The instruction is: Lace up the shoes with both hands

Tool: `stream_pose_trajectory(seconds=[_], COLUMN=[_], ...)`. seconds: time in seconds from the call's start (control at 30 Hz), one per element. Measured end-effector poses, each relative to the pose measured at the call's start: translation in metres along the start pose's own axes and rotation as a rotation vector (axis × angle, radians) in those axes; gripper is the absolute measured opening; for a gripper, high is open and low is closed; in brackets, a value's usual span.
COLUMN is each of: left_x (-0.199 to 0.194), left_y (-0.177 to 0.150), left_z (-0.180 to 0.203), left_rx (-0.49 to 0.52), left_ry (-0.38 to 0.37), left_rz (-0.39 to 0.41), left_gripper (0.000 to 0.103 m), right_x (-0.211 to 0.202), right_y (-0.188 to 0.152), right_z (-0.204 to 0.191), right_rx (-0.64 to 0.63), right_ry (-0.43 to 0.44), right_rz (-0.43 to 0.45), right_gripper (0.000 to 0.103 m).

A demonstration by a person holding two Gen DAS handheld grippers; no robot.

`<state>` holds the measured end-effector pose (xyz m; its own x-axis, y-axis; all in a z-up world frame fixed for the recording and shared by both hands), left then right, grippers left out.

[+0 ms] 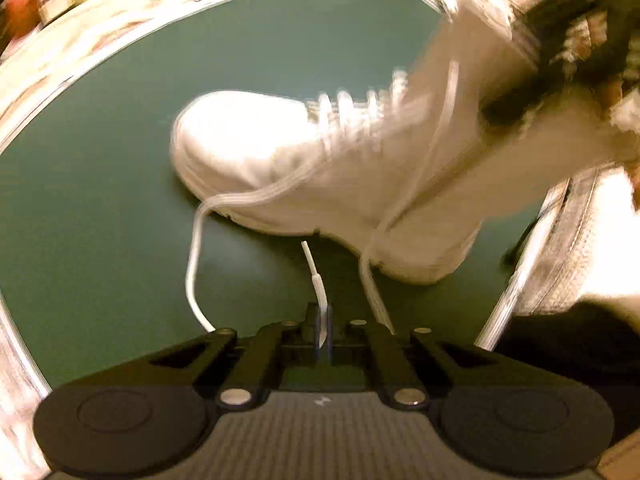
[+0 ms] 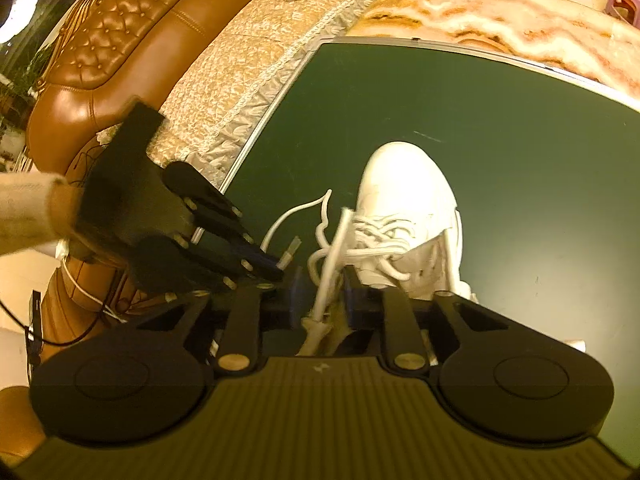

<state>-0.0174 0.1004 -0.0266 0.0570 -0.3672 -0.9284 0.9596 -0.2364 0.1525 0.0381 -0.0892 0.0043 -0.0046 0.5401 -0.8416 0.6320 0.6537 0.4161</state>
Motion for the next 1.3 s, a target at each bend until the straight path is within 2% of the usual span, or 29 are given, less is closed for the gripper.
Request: stream_pose_trajectory(seconds=[0.13,0.23,0.3,0.37,0.43,0.47,0.5,0.53,0.57,0.63,0.73,0.83,0.93,1.03,1.13,1.2,1.3], left_x=[-0.049,-0.084,-0.081,-0.056,-0.034,-0.022,-0.010,0.000,0.009,0.037,0.052,0.070,0.094,0.109,0.114,0.117,0.115], left_y=[0.045,0.071,0.086,0.099,0.118,0.126,0.127,0.127,0.125,0.124,0.133,0.146,0.152,0.156,0.168,0.185,0.216], left_z=[-0.005,-0.003,0.010,0.028,0.047,0.056,0.066,0.077,0.086,0.103,0.115,0.109,0.093,0.077,0.082,0.092,0.104], left_rx=[-0.096,-0.111,-0.094,-0.073,-0.050,-0.038,-0.027,-0.016,-0.006,0.016,0.023,-0.062,-0.194,-0.290,-0.217,-0.127,0.002], left_ry=[-0.067,-0.099,-0.109,-0.143,-0.193,-0.216,-0.235,-0.253,-0.263,-0.257,-0.250,-0.253,-0.236,-0.243,-0.203,-0.142,-0.089], left_rz=[0.081,0.131,0.139,0.121,0.073,0.039,0.002,-0.035,-0.070,-0.131,-0.233,-0.349,-0.475,-0.580,-0.658,-0.674,-0.652], left_gripper=[0.002,0.002,0.002,0.002,0.002,0.002,0.002,0.002,0.002,0.002,0.002,0.002,0.002,0.002,0.002,0.002,0.002], right_x=[-0.025,-0.049,-0.059,-0.057,-0.049,-0.045,-0.042,-0.038,-0.037,-0.036,-0.033,-0.029,-0.029,-0.026,-0.026,-0.027,-0.027], right_y=[0.003,0.005,0.004,0.001,-0.004,-0.007,-0.010,-0.013,-0.016,-0.021,-0.039,-0.059,-0.069,-0.073,-0.071,-0.073,-0.074], right_z=[-0.008,0.006,0.022,0.035,0.042,0.041,0.040,0.040,0.043,0.058,0.086,0.105,0.109,0.105,0.102,0.103,0.108], right_rx=[-0.075,-0.017,0.051,0.083,0.059,0.039,0.022,0.016,0.030,0.135,0.351,0.527,0.552,0.521,0.455,0.444,0.467], right_ry=[-0.002,0.000,-0.042,-0.084,-0.091,-0.086,-0.085,-0.096,-0.105,-0.080,-0.013,0.057,0.073,0.085,0.072,0.080,0.106], right_rz=[0.060,0.135,0.156,0.121,0.068,0.051,0.037,0.030,0.035,0.060,0.105,0.150,0.191,0.224,0.243,0.252,0.262], right_gripper=[0.036,0.036,0.036,0.036,0.034,0.022,0.014,0.009,0.009,0.008,0.008,0.008,0.009,0.009,0.009,0.009,0.009])
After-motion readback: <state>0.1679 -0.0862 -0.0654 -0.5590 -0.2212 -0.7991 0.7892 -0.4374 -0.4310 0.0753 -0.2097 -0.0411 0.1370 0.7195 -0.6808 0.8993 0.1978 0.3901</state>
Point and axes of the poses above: each gripper's, at about its wrist camera, not at the fingertips, and x roughly the way its jaws point, z to its right, y to its top, the point moved 2 cm from there along x, roughly the way its jaws point, and after that the axes turned 12 degrees about -x, right-handed, at the moved point
